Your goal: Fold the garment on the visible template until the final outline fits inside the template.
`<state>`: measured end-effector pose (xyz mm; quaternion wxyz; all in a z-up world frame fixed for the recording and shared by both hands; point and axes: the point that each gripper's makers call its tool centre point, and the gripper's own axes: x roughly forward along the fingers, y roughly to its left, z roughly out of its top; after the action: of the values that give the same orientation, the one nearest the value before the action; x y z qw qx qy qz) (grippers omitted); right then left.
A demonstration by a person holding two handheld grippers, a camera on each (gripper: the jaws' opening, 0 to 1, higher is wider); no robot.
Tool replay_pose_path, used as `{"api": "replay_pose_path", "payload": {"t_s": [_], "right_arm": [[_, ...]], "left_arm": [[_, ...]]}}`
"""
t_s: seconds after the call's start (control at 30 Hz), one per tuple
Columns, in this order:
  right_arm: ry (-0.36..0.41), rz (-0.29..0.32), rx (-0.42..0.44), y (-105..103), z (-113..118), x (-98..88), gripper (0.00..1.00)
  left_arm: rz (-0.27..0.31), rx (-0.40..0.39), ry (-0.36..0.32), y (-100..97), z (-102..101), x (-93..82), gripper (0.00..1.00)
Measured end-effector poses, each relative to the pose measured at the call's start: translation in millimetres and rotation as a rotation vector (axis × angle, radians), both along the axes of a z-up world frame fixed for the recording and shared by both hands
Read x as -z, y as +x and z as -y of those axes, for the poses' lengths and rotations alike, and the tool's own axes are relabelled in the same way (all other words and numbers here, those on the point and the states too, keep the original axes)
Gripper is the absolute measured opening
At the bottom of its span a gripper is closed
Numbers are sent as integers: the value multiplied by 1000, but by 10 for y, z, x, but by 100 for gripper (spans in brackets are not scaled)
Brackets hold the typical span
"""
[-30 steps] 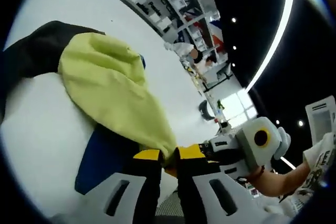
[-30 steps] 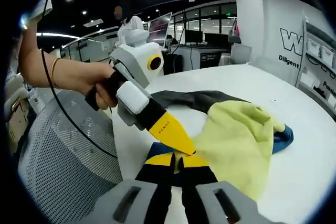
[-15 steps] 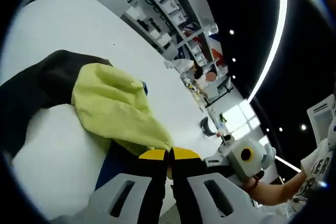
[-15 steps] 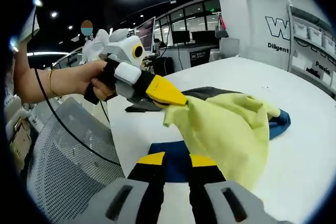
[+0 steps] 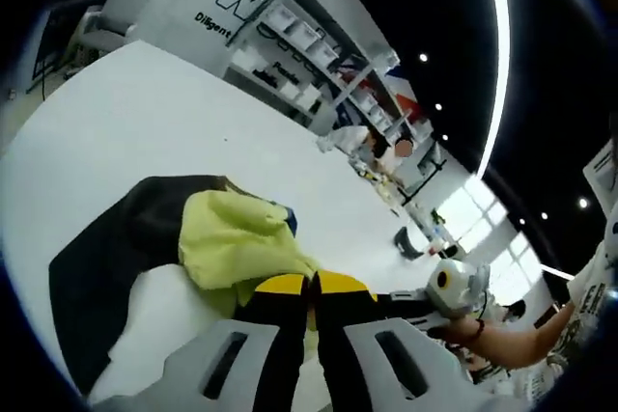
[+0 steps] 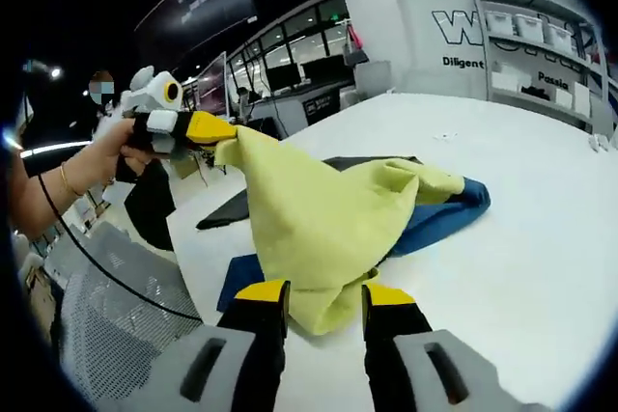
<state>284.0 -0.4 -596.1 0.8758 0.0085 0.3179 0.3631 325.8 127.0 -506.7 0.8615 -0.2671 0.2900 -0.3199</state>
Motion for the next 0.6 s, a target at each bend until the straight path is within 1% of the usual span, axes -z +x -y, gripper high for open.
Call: {"api": "replay_pose_path", "payload": {"t_s": [0.1,0.2,0.33,0.4,0.5,0.57,0.6], "right_arm": [[4,-9,19,-16,-22,39,28],[1,-38,41,-8,-18,112,29],[-1,-56,78,27,19,154,29],[0,-62,88,20,15,160,30],[-21,-76,97,-42,-35,202,34],[-34,-90,114,-83,-77,237,36],[-38,-93,117,-117,-140,256,36]], "left_arm": [[17,-18,25,58,-72,-35,0],[32,-49,69,123,-211,-56,0],[55,-91,137,205,-436,-93,0],[64,-106,156,246,-516,-126,0],[102,-141,186,343,-642,-251,0],[110,-152,197,372,-669,-291,0],[120,-152,208,394,-674,-303,0]]}}
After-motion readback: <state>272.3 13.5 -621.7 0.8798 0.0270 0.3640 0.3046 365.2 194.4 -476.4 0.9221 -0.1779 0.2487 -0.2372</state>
